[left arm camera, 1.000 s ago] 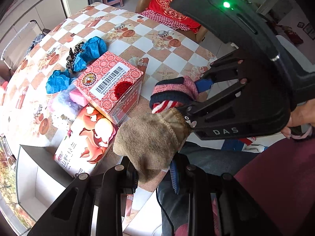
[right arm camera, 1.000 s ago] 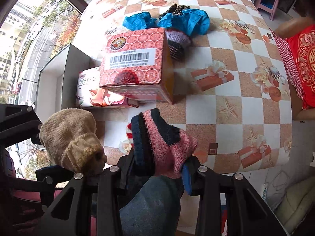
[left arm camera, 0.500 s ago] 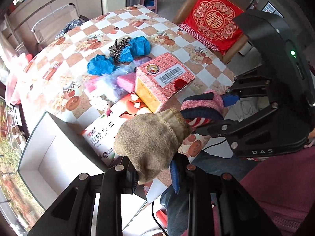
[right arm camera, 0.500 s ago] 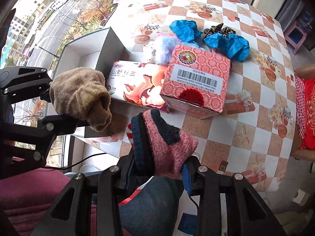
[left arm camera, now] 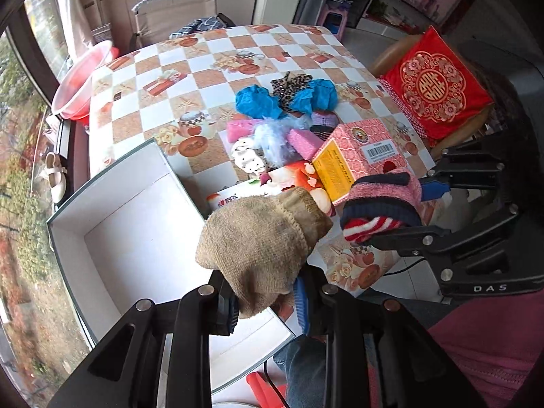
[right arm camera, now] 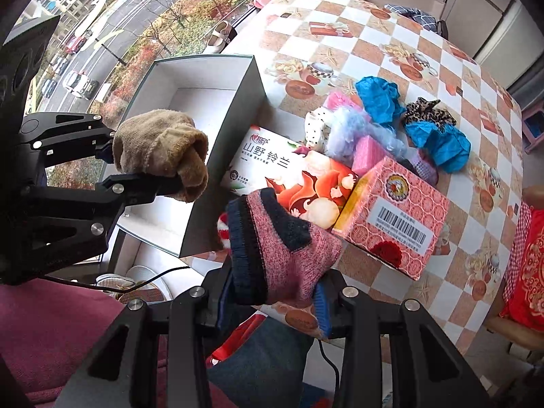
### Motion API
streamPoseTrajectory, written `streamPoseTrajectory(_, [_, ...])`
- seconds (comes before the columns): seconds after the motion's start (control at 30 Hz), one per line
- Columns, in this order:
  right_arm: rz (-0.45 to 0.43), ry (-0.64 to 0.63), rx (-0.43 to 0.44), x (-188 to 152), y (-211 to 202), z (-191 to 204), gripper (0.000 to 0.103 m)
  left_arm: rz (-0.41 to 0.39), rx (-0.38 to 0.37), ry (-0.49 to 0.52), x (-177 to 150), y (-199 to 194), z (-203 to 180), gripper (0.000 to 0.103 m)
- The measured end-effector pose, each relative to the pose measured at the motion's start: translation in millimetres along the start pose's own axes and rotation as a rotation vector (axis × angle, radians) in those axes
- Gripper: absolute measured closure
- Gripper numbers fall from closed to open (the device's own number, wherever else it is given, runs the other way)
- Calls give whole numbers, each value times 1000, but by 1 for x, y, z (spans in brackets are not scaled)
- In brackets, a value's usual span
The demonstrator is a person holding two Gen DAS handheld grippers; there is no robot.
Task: Organize soft objects
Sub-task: 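Carry the beige glove and pink-navy sock over the white box with both tools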
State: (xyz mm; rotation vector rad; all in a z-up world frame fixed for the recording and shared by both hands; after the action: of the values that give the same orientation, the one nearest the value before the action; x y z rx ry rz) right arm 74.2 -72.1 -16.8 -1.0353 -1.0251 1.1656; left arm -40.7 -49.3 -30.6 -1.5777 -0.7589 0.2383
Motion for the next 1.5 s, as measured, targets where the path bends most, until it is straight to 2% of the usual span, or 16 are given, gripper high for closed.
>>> streamPoseTrajectory(0.47, [12, -127, 10, 37, 3, 37, 63, -39, 68, -216, -27, -10, 48, 75])
streamPoseTrajectory(0.83, [35, -241, 19, 50, 10, 69, 63, -52, 104, -357, -53, -15, 74, 75])
streamPoseTrajectory(1.03, [34, -242, 21, 57, 10, 73, 63, -60, 125, -397, -58, -17, 86, 75])
streamPoseTrajectory(1.5, [53, -240, 23, 63, 19, 77, 63, -41, 136, -410, -65, -11, 92, 75])
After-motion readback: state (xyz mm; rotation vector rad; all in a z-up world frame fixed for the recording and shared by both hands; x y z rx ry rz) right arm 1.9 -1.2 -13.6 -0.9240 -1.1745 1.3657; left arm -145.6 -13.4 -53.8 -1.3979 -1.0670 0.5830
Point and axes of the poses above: each gripper's, at about its wrist camera, not at the fingertips, and y roughly the way its jaws point, z to its left, x to its top, the point moved 2 cm from there along y, roughly the way its jaws point, and after that the axes turned 2 degrees about z, right-handed, at the moved point
